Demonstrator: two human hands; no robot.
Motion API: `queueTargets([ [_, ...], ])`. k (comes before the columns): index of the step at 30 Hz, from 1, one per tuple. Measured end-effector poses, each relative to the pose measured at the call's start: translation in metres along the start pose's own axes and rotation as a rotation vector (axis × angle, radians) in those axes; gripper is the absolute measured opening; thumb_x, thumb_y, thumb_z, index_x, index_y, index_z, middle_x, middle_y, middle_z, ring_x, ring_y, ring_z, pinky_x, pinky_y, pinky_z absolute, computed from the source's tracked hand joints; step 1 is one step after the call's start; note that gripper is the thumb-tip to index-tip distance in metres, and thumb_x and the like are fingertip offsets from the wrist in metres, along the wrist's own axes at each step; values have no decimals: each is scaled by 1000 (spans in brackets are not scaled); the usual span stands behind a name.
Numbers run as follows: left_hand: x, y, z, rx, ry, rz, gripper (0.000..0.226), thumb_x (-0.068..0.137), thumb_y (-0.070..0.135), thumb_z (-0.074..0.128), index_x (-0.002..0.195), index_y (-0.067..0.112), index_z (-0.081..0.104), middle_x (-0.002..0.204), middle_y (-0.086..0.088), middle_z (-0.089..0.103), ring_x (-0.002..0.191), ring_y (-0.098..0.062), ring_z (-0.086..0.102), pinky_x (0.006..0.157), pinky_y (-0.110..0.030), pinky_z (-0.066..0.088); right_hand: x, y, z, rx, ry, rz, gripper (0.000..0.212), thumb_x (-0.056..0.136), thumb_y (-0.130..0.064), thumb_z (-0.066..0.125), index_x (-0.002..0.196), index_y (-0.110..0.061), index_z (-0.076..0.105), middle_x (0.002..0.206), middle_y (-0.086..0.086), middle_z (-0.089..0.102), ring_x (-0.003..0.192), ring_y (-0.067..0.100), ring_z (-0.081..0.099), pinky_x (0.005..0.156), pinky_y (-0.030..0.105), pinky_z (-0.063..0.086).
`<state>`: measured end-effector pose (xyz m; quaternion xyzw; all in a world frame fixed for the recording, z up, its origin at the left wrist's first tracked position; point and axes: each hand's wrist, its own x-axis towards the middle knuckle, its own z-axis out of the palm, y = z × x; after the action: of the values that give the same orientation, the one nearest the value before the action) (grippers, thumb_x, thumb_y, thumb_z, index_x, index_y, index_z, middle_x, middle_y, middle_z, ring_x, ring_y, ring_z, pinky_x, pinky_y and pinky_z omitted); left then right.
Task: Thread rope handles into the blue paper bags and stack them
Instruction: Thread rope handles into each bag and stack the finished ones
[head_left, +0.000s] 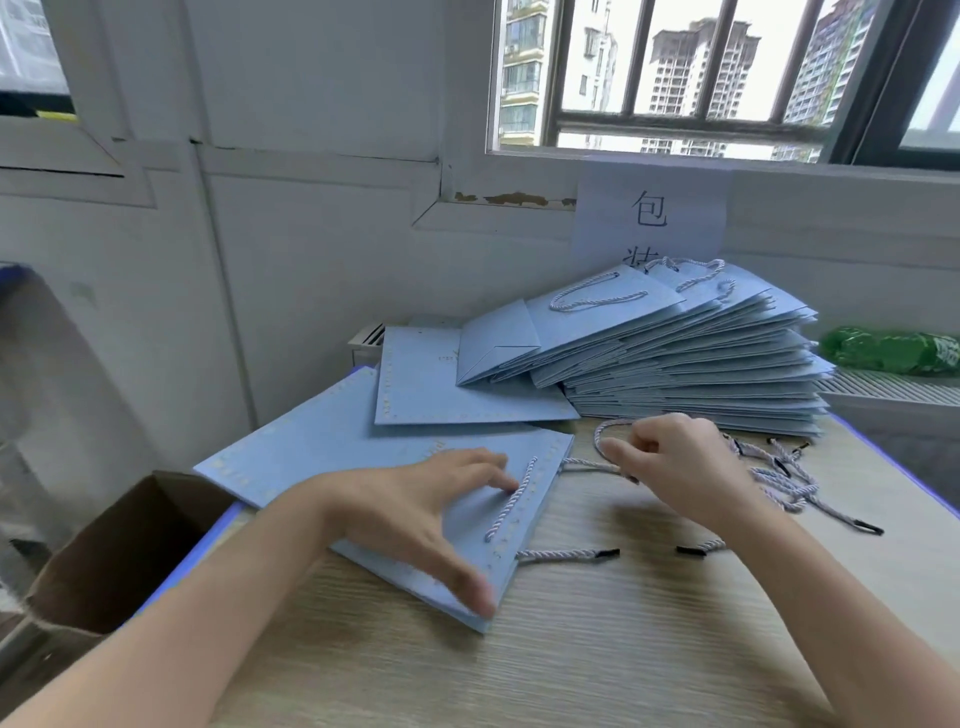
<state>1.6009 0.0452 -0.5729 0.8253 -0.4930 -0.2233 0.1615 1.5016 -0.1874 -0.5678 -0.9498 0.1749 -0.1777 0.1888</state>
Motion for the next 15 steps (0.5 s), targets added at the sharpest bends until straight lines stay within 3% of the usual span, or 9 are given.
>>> queueTargets([
  [3, 3, 0, 3, 129, -76, 1, 126, 48, 65, 80, 148, 49, 5, 150, 34, -17, 136, 13, -23, 116, -25, -8, -3, -8, -3, 219, -155, -104, 18, 88, -20, 58, 73, -19, 68, 66, -1, 63, 62, 18, 56, 60, 28, 46],
  [5, 1, 4, 4, 117, -23, 23, 121, 53, 59, 84, 148, 46, 10, 151, 35, -9, 137, 13, -15, 117, -24, -3, -7, -14, -4, 315, -255, -179, 28, 82, -5, 54, 82, -28, 71, 80, -7, 67, 74, 9, 61, 70, 27, 51],
  [7, -1, 8, 4, 114, 91, 72, 104, 58, 58, 82, 145, 41, 28, 148, 31, 14, 137, 13, 9, 115, -18, 12, -10, -19, -5, 326, -355, -261, 39, 77, -2, 51, 93, -32, 70, 96, -13, 63, 83, -6, 56, 76, 19, 47],
  [9, 0, 15, 6, 170, 290, 180, 67, 69, 61, 71, 128, 35, 52, 130, 26, 44, 119, 8, 40, 104, -21, 36, -11, -20, -6, 328, -467, -328, 43, 68, -14, 49, 100, -39, 64, 113, -17, 56, 92, -15, 50, 79, 13, 42],
  [11, 2, 21, 8, 259, 626, 315, 33, 75, 56, 61, 94, 30, 66, 93, 20, 57, 86, 1, 53, 76, -23, 47, -10, -16, -4, 265, -540, -377, 54, 62, -21, 47, 108, -49, 54, 124, -23, 45, 111, -13, 41, 90, 15, 40],
  [13, 3, 26, 7, 334, 937, 401, 25, 78, 49, 60, 72, 24, 61, 72, 20, 45, 65, 0, 42, 62, -11, 33, -6, -10, 3, 189, -451, -416, 53, 71, -22, 58, 114, -52, 46, 123, -27, 40, 119, -6, 35, 95, 17, 35],
  [15, 4, 33, 8, 373, 1157, 426, 27, 81, 43, 63, 69, 20, 59, 66, 19, 35, 59, 0, 31, 57, -10, 25, -3, -9, 13, 181, -202, -480, 43, 81, -23, 71, 114, -44, 54, 112, -29, 45, 111, 2, 45, 87, 16, 36],
])
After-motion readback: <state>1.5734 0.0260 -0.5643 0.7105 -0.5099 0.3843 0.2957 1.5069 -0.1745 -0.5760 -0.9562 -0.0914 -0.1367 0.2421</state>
